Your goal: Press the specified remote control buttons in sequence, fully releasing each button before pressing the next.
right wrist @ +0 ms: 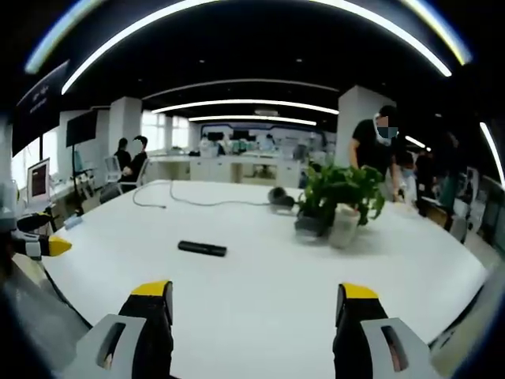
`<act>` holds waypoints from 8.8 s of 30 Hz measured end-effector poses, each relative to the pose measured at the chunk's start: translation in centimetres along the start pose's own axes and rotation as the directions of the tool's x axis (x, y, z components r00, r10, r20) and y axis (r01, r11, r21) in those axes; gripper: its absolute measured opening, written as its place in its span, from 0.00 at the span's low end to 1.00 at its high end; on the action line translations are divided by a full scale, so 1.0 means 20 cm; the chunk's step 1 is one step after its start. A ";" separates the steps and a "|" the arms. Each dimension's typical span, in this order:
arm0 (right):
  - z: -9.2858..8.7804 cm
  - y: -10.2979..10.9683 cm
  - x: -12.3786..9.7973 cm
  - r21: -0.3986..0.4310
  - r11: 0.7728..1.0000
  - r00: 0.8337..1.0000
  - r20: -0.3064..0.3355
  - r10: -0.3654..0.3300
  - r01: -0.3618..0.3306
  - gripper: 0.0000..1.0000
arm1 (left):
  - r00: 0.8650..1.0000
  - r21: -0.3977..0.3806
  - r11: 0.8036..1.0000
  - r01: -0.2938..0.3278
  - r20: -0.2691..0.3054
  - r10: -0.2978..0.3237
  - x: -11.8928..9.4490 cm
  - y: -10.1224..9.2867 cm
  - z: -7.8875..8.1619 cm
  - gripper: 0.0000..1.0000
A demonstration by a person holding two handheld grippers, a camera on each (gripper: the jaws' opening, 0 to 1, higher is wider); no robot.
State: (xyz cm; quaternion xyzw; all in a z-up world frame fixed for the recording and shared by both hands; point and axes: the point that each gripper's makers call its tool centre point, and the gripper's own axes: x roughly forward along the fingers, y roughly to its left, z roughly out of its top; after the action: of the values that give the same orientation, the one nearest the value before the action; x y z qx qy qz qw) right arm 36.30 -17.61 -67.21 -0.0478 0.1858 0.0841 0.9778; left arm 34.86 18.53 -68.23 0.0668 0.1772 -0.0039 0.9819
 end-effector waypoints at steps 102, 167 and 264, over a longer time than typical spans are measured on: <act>-0.19 0.11 0.01 0.020 0.991 0.964 -0.227 0.136 -0.135 0.05 | 0.876 0.206 0.863 0.461 -0.259 -0.406 0.45 -0.34 0.17 0.87; -0.40 0.13 0.03 0.014 0.989 0.872 -0.470 0.135 -0.146 0.00 | 0.405 0.347 0.214 0.913 -0.827 -0.389 1.63 -0.77 -0.24 0.36; -0.31 0.13 0.04 -0.064 0.985 0.922 -0.367 0.127 -0.161 0.00 | 0.380 0.322 0.232 0.918 -0.880 -0.284 1.00 -0.82 -0.51 0.23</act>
State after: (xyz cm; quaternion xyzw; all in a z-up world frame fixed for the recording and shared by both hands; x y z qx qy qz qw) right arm 34.30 -15.80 -73.36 -0.0942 0.3612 0.1540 0.9148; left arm 49.49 3.87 -86.86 0.4108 0.4992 -0.4796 0.5933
